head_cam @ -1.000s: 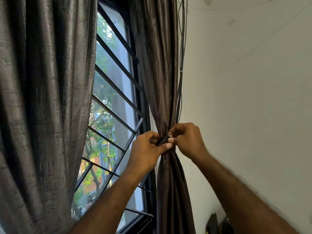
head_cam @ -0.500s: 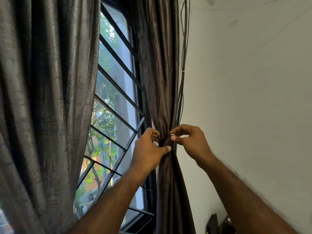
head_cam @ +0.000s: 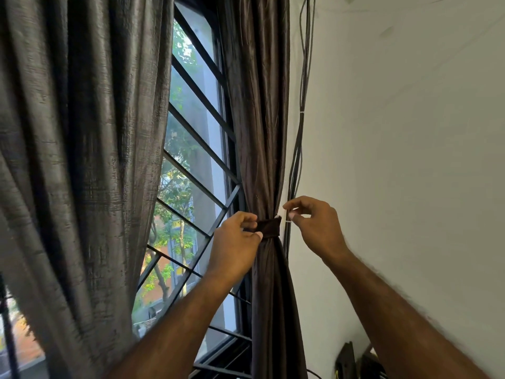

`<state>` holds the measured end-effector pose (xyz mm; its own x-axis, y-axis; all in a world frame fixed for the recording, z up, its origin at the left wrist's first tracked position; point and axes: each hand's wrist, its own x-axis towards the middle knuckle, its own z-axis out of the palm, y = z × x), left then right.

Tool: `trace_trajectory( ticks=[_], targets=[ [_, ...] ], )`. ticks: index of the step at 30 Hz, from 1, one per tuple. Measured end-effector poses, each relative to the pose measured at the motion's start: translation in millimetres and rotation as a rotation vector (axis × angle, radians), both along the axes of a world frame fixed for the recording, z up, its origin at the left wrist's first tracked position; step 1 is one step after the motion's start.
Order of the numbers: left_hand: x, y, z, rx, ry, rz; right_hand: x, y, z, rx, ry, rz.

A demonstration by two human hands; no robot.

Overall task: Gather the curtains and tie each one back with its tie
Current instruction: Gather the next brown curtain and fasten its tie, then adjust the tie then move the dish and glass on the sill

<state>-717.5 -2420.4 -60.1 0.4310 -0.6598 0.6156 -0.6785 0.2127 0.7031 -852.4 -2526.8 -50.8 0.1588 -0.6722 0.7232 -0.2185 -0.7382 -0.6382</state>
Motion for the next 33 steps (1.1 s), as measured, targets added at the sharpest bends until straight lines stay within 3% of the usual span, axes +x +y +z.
trace_trajectory(
  ticks=[12,22,28,33],
  targets=[
    [-4.5,58.4,1.9,-0.076,-0.165,0.089,14.2,51.7,6.3,-0.085,-0.071,-0.002],
    [2.7,185.7,3.3,-0.260,-0.256,0.066,7.7,188.8,8.3,-0.087,-0.285,0.083],
    [17.7,290.3,-28.3,-0.441,-0.152,0.084,21.8,301.0,-20.1,-0.090,-0.408,0.270],
    [48.3,341.0,-85.7,-0.441,0.069,0.150,57.7,364.1,-75.3,-0.013,-0.349,0.398]
  ],
)
